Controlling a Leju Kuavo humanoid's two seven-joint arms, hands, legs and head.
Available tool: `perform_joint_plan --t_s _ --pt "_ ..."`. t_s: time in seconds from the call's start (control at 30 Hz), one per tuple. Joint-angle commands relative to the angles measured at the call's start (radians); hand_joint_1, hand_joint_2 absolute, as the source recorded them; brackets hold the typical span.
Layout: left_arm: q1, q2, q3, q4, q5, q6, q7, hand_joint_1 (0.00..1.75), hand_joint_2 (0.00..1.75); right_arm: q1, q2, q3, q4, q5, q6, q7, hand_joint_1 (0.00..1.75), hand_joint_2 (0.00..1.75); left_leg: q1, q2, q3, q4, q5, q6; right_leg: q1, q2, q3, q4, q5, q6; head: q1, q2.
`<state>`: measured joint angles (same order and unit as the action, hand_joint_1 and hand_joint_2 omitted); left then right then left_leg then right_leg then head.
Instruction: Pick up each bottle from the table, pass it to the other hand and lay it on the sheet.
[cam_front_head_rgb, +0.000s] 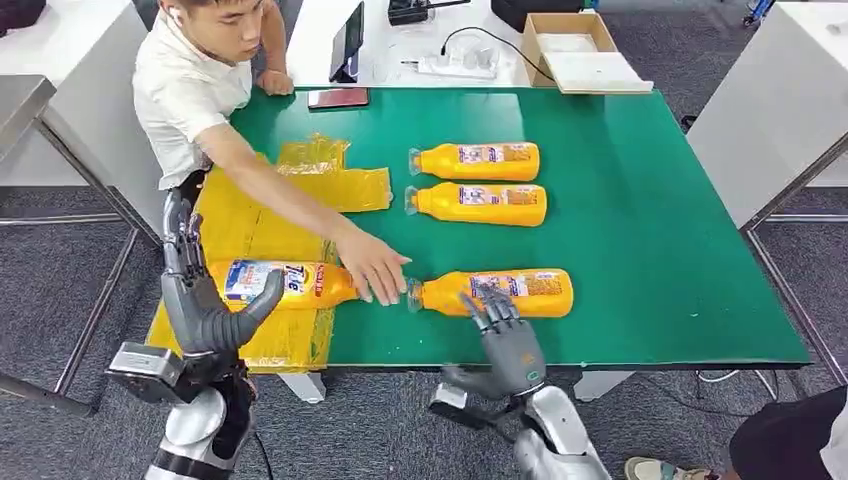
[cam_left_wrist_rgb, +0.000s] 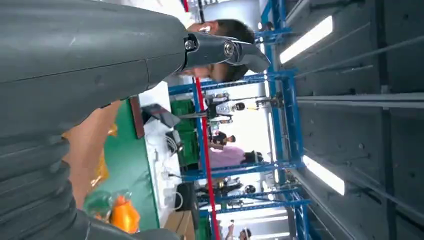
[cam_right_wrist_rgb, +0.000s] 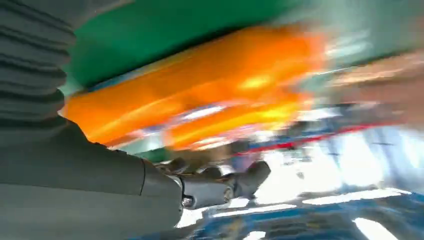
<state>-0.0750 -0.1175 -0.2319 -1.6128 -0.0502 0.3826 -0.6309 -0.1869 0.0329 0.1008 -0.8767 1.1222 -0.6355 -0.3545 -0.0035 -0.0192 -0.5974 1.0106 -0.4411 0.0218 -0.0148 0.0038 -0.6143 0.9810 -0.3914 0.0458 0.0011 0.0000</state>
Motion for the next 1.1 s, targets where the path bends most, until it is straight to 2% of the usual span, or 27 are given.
perform_joint_plan --t_s 0.03,0.23,0.27,0.47,0.57,0.73,0.87,0.93,1.03,1.07,1.1 --pt "0.052 0.019 -0.096 -0.055 -0.051 0.036 0.003 0.00 1.75 -0.128 -0.087 -0.052 0.273 0.045 -0.010 0.137 0.00 1.75 0.000 0.002 0.004 0.000 -0.002 -0.001 0.001 0.001 0.005 -0.001 -0.001 -0.001 0.002 0.000" --pt "0.052 0.018 -0.107 -0.053 -0.055 0.034 0.024 0.00 1.75 -0.173 -0.120 0.006 0.308 0.128 -0.059 0.279 0.00 1.75 0.000 0.004 0.006 -0.001 -0.002 -0.001 0.000 0.001 0.005 -0.002 0.000 -0.001 0.000 0.000" --pt "0.053 0.017 -0.107 -0.051 -0.054 0.034 0.024 0.00 1.75 -0.170 -0.134 0.005 0.273 0.190 -0.063 0.322 0.00 1.75 -0.001 0.004 0.004 0.000 -0.001 0.000 -0.001 0.000 0.003 -0.001 0.000 0.000 0.000 0.000" --pt "0.056 0.017 -0.104 -0.051 -0.055 0.035 0.024 0.00 1.75 -0.174 -0.143 -0.016 0.255 0.223 -0.063 0.344 0.00 1.75 -0.001 0.003 0.006 0.000 -0.001 0.000 -0.001 0.000 0.006 -0.002 0.000 0.000 0.000 0.000" --pt "0.057 0.018 -0.104 -0.040 -0.046 0.026 0.031 0.00 1.75 -0.208 -0.145 -0.039 0.314 0.137 -0.023 0.287 0.00 1.75 -0.001 0.003 0.006 -0.001 -0.001 0.001 -0.001 0.000 0.005 -0.002 0.001 0.001 0.000 0.000" --pt "0.033 0.016 -0.112 -0.015 -0.027 0.003 0.033 0.00 1.75 -0.258 -0.115 -0.014 0.387 0.130 -0.009 0.259 0.00 1.75 -0.001 0.003 0.005 0.000 -0.001 0.001 -0.001 0.001 0.005 -0.002 0.001 0.001 0.001 0.000" --pt "0.016 0.019 -0.125 -0.010 -0.017 -0.013 0.039 0.00 1.75 -0.298 -0.079 -0.006 0.443 0.096 0.067 0.234 0.00 1.75 -0.001 0.006 0.005 0.000 0.000 0.000 -0.001 0.002 0.004 -0.001 0.002 0.001 0.000 0.000" --pt "0.013 0.017 -0.125 -0.009 -0.017 -0.013 0.039 0.00 1.75 -0.299 -0.078 -0.006 0.444 0.095 0.067 0.233 0.00 1.75 -0.001 0.005 0.005 0.000 0.000 0.000 0.000 0.001 0.004 -0.001 0.002 0.000 0.001 0.000" --pt "-0.001 0.016 -0.130 0.012 -0.009 -0.018 0.041 0.00 1.75 -0.310 -0.058 -0.012 0.481 0.032 0.159 0.156 0.00 1.75 0.000 0.006 0.007 -0.001 -0.001 -0.001 0.000 0.002 0.006 -0.002 0.001 -0.001 0.000 0.000" --pt "-0.009 0.014 -0.130 0.022 0.003 -0.025 0.040 0.00 1.75 -0.315 -0.042 -0.025 0.500 -0.023 0.255 0.107 0.00 1.75 0.000 0.006 0.006 -0.001 -0.001 0.000 0.000 0.002 0.006 -0.002 0.002 0.000 0.000 0.000" --pt "-0.015 0.012 -0.133 0.027 0.007 -0.031 0.040 0.00 1.75 -0.314 -0.036 -0.014 0.502 -0.017 0.255 0.109 0.00 1.75 0.000 0.006 0.007 -0.001 -0.001 0.000 0.000 0.001 0.007 -0.002 0.001 -0.001 0.001 0.000"
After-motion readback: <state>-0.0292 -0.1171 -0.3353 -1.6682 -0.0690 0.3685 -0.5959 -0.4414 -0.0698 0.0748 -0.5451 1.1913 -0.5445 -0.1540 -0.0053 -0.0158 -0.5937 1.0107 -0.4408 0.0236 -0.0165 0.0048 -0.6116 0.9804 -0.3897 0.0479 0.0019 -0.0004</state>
